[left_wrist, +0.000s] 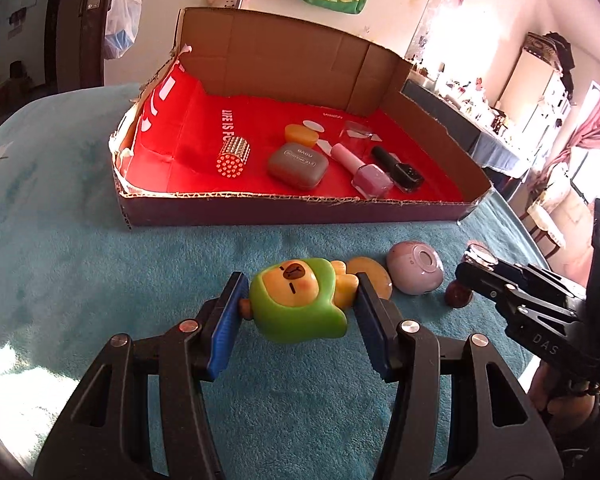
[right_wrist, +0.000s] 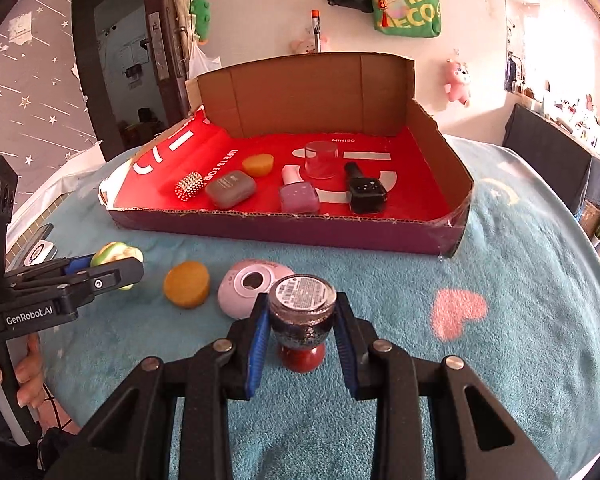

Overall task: Organize rigid objects
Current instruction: 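Carry the frog toy and jar into the box and open both tools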

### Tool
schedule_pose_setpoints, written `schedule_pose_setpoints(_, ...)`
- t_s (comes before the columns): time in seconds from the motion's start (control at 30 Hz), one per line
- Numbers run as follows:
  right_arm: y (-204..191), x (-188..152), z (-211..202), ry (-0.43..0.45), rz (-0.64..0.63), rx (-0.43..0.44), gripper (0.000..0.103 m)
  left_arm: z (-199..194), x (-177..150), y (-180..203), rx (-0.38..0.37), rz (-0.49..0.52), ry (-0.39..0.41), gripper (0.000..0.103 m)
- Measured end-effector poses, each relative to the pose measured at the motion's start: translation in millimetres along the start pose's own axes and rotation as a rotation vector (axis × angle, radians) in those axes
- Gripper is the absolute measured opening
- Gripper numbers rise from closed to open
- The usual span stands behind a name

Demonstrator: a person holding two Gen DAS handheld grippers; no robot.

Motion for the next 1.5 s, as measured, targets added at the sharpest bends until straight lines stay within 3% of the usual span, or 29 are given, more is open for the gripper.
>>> schedule_pose_setpoints(0.23,-0.5,8.0,-1.9,0.007,0.009,0.029,0.033,-11.7,12.2,9.1,-0.019,0.040,0.025,0.051)
schedule_pose_setpoints(0.4,-7.3,35.9,-9.4,0.052,-0.004,0.073,0.033,-15.3,35.1,12.7,-0.059,0.053,0.032,0.051)
schedule_pose_setpoints(0.53,-16.2,77.9,-8.7,0.085,-0.029,0.136,0.033,-6.9,71.0,3.3,-0.095,0.043,0.003,0.051)
schedule_pose_setpoints(0.7,-22.5,139.9,12.4,0.088,-0.055,0.188,0.033,17.1,113.0,-11.7,-0.060,0.080,-0.043,0.051)
schedule_pose_setpoints(0.87,-27.2,183.8,64.2,-0.011,-0.068,0.224,0.033,53.3,140.3,-34.3,-0.040,0.063,-0.116,0.051)
schedule_pose_setpoints(1.07,-27.9,205.5,128.0,-0.152,-0.064,0.241,0.033,91.0,153.2,-54.5,0.006,0.073,-0.197,0.051)
schedule_pose_setpoints(1.5,-37.2,201.9,186.7,-0.387,-0.088,0.242,0.033,126.8,150.1,-78.8,0.044,0.037,-0.289,0.051)
Point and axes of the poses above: each gripper's, at about its wrist camera, not at the fingertips, and z roughly the way its jaws point, y to its right, x to its top, the point moved 5 cm from there along z, roughly the way its jaws point, and after that the axes turned 15 degrees about -x, right-handed, at the moved point
